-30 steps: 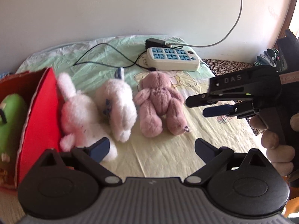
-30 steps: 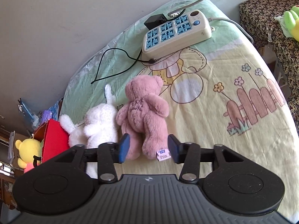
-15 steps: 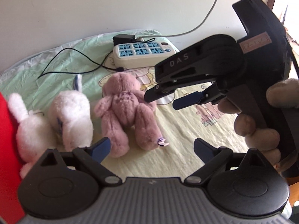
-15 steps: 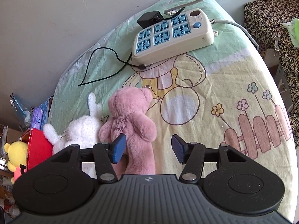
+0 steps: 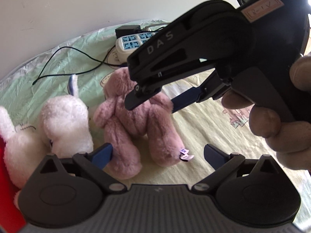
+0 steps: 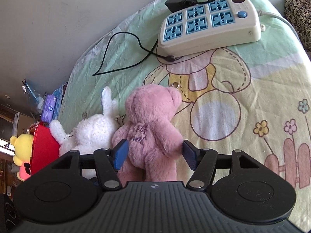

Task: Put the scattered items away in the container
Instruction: 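Grasp the pink teddy bear by its head with the right gripper, then lift and carry the pink teddy bear with the right gripper over the red box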

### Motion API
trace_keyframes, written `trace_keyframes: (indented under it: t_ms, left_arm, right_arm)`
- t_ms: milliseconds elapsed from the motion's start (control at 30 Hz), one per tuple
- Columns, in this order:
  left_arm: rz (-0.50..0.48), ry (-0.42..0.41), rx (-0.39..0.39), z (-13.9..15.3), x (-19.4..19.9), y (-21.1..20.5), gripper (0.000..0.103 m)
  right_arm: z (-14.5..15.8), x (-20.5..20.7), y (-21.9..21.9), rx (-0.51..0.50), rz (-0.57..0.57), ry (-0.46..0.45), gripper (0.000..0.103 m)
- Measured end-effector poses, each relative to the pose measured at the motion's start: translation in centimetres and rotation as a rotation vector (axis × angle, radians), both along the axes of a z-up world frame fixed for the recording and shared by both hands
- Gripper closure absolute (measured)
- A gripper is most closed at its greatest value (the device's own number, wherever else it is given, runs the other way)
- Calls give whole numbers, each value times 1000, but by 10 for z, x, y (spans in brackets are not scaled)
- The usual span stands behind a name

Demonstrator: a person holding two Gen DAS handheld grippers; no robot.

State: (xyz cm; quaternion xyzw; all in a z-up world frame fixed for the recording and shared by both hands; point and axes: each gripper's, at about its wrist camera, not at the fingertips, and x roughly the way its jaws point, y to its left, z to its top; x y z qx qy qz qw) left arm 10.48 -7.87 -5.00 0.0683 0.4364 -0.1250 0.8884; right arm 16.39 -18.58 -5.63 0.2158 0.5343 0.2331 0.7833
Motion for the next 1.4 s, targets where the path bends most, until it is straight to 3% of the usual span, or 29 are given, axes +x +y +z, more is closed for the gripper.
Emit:
trace_keyframes:
  t_ms: [233,400,500,567,667,767,933,1033,1133,1267,1367,1400]
  left_arm:
    - [-33,-28,61,-6,3,-10,2]
    - [-43,-40,73,-7,2,-13,2]
    - [-57,-43,58,-4,-1,-14,4]
    - [-72,-43,40,0,-4,-14,6]
    - [-87,-31,15,2,-6,-15,5]
    - [-71,-26,44,-4,-3,-15,5]
    - [-85,-40,88,-5,3,-17,4]
    - [-88,-45,134,-10,1,-21,10]
    - [-82,-61,174,-11,-2,-25,18]
    - [-62,-66,171,-7,-4,-24,30]
    - [-56,-50,149,-4,-5,-24,47]
    - [-65,-26,124,-3,-5,-24,66]
  right_arm:
    - [-11,10,2,45,-6,20,40]
    - [-10,8,2,59,24,9,50]
    - [-6,4,-5,94,21,12,60]
    - [0,0,-10,118,26,3,81]
    - [7,-6,-13,107,27,-5,80]
    - [5,-6,-8,49,36,-31,69]
    - [-3,3,0,92,25,-27,61]
    - [-12,10,9,86,31,-12,53]
    - [-16,11,14,85,43,-2,57]
    - [-14,8,7,110,23,17,62]
    - [-10,3,0,105,4,15,64]
    - [-8,1,-4,109,-5,13,64]
